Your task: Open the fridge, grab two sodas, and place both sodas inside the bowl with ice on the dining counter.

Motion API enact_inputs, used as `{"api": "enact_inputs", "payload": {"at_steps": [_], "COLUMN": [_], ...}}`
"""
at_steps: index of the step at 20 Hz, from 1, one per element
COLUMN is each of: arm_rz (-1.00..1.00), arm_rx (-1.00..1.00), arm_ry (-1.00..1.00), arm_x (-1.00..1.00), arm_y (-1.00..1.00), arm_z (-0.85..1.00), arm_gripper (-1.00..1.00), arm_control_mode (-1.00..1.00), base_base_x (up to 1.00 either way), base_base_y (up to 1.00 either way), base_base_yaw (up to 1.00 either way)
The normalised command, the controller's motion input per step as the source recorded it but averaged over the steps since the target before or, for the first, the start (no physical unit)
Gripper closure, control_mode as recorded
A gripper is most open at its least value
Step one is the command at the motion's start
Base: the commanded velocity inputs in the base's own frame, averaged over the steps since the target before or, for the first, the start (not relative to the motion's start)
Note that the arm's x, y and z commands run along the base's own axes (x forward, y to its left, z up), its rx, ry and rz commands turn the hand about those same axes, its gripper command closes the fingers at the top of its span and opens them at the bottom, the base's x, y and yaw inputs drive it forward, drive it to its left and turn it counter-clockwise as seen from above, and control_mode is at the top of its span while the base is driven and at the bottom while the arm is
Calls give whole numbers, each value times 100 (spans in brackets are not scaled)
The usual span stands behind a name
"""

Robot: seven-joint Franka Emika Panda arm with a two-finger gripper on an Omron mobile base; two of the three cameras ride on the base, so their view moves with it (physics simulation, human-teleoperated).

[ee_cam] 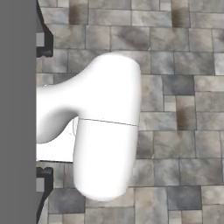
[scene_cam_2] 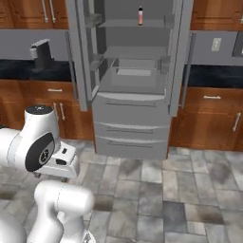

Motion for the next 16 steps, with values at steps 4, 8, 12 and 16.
{"api": "enact_inputs", "payload": {"at_steps": [4,8,12,16], "arm_rz": [0,0,0,0], "arm_rx": [0,0,0,0], "arm_ry": [0,0,0,0], "arm_x": [0,0,0,0], "arm_y": [0,0,0,0], "arm_z": [0,0,0,0], "arm_gripper": [-100,-100,-100,-100], "arm_control_mode": [100,100,100,100], "base_base_x": [100,100,94,89], "base_base_y": [-23,-37,-49,-42], "base_base_yaw": [4,6,4,3]}}
